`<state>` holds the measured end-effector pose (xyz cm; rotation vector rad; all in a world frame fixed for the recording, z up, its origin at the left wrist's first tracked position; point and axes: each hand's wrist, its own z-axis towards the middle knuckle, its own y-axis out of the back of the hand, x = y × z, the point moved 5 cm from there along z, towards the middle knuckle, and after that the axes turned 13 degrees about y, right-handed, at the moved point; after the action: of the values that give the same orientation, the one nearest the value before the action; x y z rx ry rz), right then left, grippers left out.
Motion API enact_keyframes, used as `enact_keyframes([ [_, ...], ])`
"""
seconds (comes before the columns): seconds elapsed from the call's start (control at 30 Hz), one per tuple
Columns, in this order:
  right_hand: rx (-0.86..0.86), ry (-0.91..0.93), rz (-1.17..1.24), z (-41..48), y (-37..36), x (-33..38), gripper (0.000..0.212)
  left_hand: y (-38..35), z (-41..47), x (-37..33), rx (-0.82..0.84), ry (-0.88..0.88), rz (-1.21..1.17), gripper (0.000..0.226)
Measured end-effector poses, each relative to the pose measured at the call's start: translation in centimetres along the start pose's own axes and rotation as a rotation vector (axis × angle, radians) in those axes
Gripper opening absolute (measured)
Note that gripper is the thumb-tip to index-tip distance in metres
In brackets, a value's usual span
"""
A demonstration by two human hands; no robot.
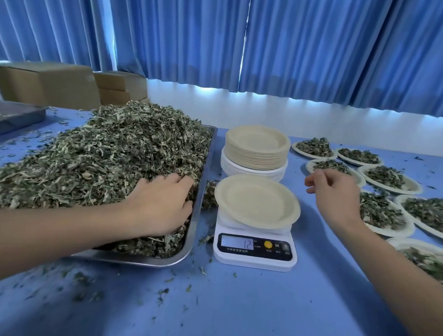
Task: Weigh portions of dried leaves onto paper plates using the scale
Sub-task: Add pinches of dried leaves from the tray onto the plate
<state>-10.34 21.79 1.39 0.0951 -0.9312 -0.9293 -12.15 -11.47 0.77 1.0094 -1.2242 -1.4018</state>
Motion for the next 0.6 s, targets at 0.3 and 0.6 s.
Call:
enact_keyframes([
  [0.3, 0.014, -0.181, 0.093, -0.4, -2.6, -3.8, 0.035, -0.5, 0.8, -0.5, -0.084, -0.159, 0.077, 0.024],
  [0.6, 0.077, -0.206, 0.004, 0.0, -2.8, -4.2, 0.038, 1.8, 5.3, -1.3, -0.242, -0.135, -0.109, 0.038],
])
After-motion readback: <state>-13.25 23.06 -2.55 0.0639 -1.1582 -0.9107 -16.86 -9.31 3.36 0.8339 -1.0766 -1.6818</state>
